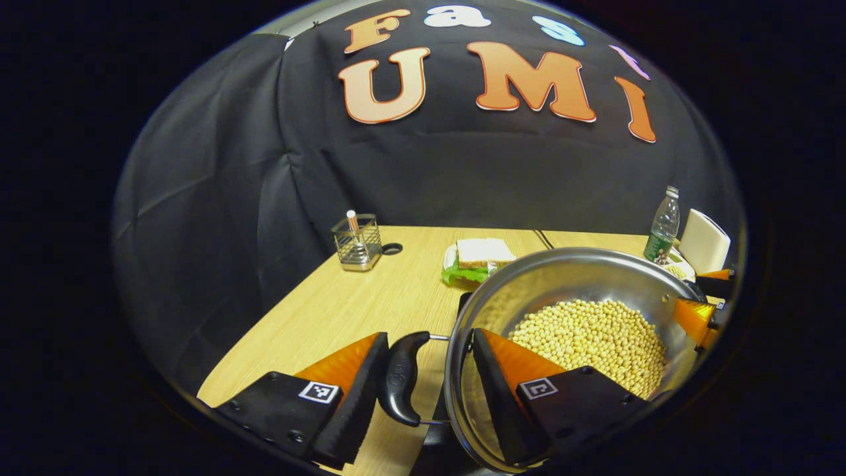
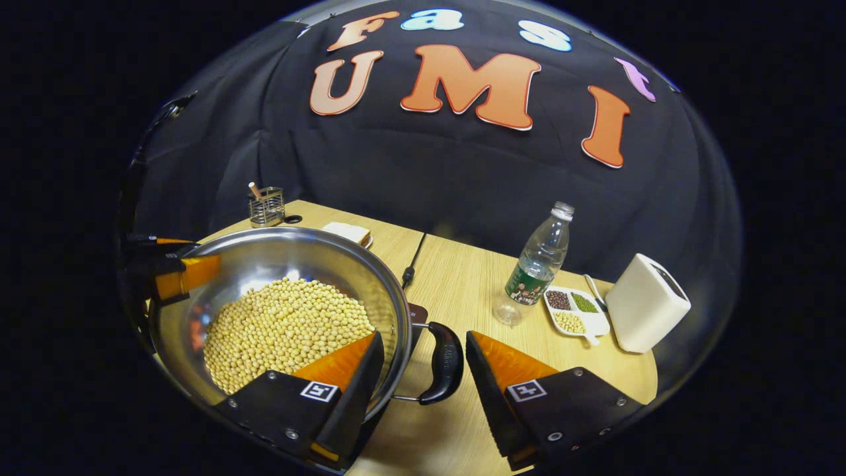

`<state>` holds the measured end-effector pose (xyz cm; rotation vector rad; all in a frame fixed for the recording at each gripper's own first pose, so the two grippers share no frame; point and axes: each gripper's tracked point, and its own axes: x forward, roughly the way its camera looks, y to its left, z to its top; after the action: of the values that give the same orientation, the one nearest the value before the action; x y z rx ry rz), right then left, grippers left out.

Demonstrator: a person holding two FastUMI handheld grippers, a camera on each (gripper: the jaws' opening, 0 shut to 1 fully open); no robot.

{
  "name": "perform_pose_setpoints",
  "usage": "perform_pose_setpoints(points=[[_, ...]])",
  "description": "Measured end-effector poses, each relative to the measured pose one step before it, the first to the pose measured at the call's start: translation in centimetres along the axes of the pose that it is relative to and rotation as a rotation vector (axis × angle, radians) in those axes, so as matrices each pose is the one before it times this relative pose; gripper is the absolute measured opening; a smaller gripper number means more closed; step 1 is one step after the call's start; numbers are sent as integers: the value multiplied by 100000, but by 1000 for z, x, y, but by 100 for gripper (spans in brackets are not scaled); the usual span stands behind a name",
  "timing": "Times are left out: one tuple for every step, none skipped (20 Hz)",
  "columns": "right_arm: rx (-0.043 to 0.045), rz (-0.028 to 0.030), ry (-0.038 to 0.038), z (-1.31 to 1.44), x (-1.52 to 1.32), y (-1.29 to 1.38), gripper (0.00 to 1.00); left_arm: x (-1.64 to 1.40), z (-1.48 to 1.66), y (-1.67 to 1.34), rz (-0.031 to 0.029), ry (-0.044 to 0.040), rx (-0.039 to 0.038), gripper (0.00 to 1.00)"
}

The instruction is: First push the handle of the pot to place it horizontally, then grasp the pot with both hands and set it on the induction cooktop.

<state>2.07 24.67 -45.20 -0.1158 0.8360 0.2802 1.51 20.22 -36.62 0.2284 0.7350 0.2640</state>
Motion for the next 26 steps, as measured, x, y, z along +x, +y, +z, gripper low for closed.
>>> perform_pose_setpoints(points=[[2764, 600, -709, 421, -463, -550, 79, -324, 1007, 224, 1415, -2814, 644, 90], [4008, 1274, -780, 583, -500, -544, 80, -459, 1119, 160, 1306, -2870, 679, 90], [3274, 230, -1320, 721, -528, -913, 80, -454, 1159, 96, 795, -3134, 131, 90], [2297, -824, -1862, 823, -607, -1157, 80, -428, 1187, -159, -49, -2956, -465, 86], [868, -1694, -2577, 1093, -652, -1363, 81, -538, 1224, -152, -448, -2290, -270, 87], [606, -1686, -2942, 1197, -812, -1403, 82, -491, 1309, -63, -283, -2524, -791, 90], [423, -1386, -2752, 1298, -808, -1310, 83, -422, 1159, -450, -750, -2408, -1370, 94], [-109, -1439, -2411, 1116, -903, -1239, 84, -538, 1217, -404, -1070, -2000, -1544, 94], [-342, -1490, -2155, 1211, -884, -1272, 85, -528, 1291, -434, -1064, -2074, -1255, 100], [118, -1309, -2477, 1282, -862, -1181, 85, -510, 1498, -491, -1164, -2579, -915, 100], [290, -1399, -2678, 1324, -996, -1168, 86, -527, 1579, -379, -845, -2793, -470, 100], [198, -1490, -2651, 1357, -881, -1253, 87, -465, 1502, -583, -1059, -2982, -377, 94], [47, -1632, -2328, 1262, -1001, -1213, 87, -497, 1394, -709, -1330, -2963, -335, 94], [-215, -1466, -2581, 1203, -925, -1135, 88, -580, 1683, -722, -1469, -2997, -468, 100], [-94, -1641, -2338, 1202, -779, -1034, 89, -585, 1483, -921, -1525, -2312, -623, 100], [115, -1885, -1741, 987, -816, -1080, 89, -446, 1640, -1043, -1720, -2982, -922, 99], [369, -1663, -1486, 964, -759, -1019, 89, -442, 1521, -934, -1754, -2572, -776, 100], [534, -1604, -1894, 1152, -763, -1032, 89, -215, 1459, -1273, -2130, -3009, -1022, 98], [445, -1230, -2275, 1200, -733, -907, 89, -304, 1463, -1126, -2048, -2787, -623, 96], [592, -1615, -2541, 1114, -590, -1015, 84, -460, 1561, -857, -1506, -2760, -31, 100], [475, -1642, -2498, 1122, -687, -1004, 89, -308, 1293, -782, -785, -2378, 474, 99], [795, -1316, -2294, 1016, -730, -908, 89, -534, 1003, -768, 88, -2309, 426, 99], [864, -737, -2470, 1047, -551, -733, 89, -269, 1224, -561, 560, -2518, -458, 99], [624, -545, -2432, 1019, -479, -665, 89, -174, 1202, -682, 3, -2058, -1089, 99], [173, -640, -2205, 898, -404, -736, 89, -53, 1047, -865, -1217, -1830, -1401, 99], [-128, -451, -1967, 835, -217, -676, 95, -256, 885, -1000, -1523, -1610, -1259, 99]])
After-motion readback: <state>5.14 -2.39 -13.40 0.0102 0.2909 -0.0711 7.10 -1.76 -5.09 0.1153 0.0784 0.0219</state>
